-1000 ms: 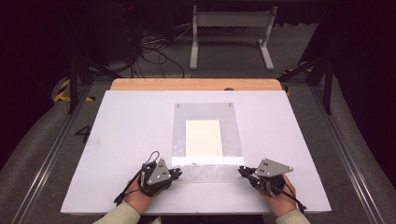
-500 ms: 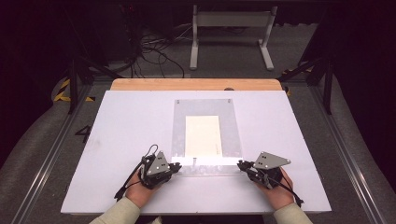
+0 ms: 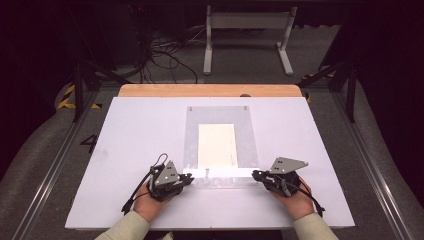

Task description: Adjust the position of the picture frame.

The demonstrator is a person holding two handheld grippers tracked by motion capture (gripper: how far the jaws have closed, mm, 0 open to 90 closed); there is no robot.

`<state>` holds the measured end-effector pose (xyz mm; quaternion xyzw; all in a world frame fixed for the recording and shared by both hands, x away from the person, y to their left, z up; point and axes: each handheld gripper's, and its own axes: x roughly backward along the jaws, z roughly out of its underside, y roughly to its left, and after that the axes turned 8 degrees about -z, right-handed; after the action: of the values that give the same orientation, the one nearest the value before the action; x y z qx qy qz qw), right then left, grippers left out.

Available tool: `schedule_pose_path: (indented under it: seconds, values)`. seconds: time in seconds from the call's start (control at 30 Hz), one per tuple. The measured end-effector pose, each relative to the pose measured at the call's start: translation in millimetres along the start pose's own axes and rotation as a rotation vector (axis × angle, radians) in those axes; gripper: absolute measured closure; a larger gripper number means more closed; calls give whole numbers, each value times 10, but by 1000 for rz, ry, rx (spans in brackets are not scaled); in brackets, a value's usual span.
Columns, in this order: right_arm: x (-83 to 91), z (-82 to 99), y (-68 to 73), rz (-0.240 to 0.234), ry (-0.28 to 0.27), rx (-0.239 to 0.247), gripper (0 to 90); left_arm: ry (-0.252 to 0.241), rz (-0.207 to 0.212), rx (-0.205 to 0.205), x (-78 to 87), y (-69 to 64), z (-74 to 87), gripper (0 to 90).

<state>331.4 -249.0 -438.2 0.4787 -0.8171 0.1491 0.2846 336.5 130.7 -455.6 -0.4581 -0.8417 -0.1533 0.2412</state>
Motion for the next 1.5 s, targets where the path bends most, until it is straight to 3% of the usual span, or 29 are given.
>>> schedule_pose_path:
  seconds: [0.03,0.13,0.27,0.33,0.5,0.63,0.83,1.0,1.17,1.37,1.5]
  values:
    - [2,4,-1,-5,2,18,842,-24,22,-1,51,12,-4,603]
    - [0,7,2,-6,5,36,845,-54,22,1,149,35,-19,551]
    - [-1,19,11,-10,6,73,848,-95,29,32,274,110,-13,517]
    - [0,20,21,-10,12,96,849,-139,35,52,361,167,2,502]
    - [4,23,42,-19,24,145,851,-173,5,90,488,267,32,499]
    - [16,31,89,-17,40,203,851,-170,-30,143,514,350,54,501]
    - [42,68,193,20,51,283,852,-125,-104,155,449,406,0,501]
    - [46,103,315,83,55,336,849,-99,-106,204,439,504,-30,470]
    - [49,153,427,136,55,394,851,-118,-123,228,466,579,-83,445]
    - [48,190,516,183,64,450,852,-87,-94,261,386,677,-155,441]
    - [38,223,593,229,70,498,851,-64,-77,285,283,798,-270,389]
